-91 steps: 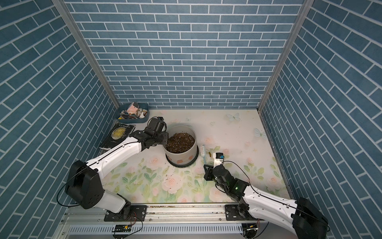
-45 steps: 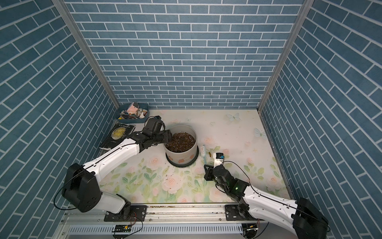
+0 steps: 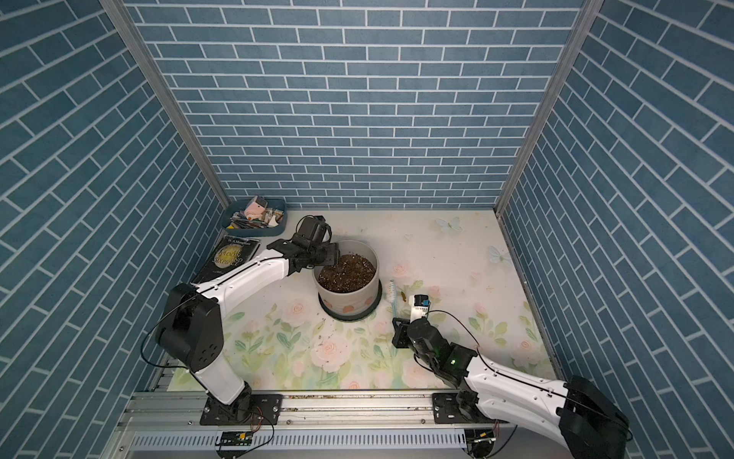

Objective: Scrub the dried mud off the ceramic pot
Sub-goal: Adjust the pot on the tray.

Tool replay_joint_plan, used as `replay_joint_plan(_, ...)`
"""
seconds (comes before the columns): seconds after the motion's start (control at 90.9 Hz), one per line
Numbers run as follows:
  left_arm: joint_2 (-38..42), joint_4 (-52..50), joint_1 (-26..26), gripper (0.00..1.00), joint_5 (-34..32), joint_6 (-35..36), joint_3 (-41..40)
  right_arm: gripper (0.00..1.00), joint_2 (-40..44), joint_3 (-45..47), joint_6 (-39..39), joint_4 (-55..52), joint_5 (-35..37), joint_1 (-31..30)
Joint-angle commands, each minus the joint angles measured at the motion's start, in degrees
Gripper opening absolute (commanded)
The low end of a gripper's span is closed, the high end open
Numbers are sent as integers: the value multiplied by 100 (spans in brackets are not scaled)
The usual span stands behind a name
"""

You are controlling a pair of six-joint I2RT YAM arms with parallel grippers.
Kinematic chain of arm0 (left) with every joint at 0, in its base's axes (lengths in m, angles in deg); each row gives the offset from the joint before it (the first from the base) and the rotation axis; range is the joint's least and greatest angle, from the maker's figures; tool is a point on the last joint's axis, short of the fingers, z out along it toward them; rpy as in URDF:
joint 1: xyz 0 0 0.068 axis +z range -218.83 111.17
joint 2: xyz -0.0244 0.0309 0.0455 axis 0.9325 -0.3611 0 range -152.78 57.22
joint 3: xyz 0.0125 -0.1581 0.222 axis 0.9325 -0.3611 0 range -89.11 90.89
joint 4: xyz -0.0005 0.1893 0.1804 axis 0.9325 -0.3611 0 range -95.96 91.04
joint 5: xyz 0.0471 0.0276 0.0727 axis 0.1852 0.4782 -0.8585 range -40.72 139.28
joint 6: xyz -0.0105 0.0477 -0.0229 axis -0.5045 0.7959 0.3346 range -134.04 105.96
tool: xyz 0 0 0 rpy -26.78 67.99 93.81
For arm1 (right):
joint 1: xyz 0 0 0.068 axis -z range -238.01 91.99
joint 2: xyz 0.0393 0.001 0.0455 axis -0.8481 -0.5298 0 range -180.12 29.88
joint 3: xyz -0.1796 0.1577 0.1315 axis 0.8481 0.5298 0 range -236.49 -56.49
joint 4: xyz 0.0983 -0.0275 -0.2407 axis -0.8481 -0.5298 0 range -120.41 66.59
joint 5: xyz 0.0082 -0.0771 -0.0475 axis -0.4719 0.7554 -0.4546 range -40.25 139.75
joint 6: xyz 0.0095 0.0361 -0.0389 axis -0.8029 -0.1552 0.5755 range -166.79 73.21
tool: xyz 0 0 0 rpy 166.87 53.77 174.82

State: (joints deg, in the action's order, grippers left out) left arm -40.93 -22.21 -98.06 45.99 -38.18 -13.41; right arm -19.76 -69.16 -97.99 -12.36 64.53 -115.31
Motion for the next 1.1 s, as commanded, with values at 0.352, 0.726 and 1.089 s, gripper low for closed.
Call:
replay_joint_plan(0.352, 635, -449, 2, 10, -634, -267, -488, 0, -571, -62, -225, 282, 217, -58)
replay_joint_plan(0.726, 1325, 420, 2, 54, 37, -1404, -1199, 0, -1102, -247, -135, 683, 86, -266)
replay_joint_plan(1.089, 1086, -642, 1, 62, -683, -129, -348, 0, -711, -9, -88, 563, 130, -405)
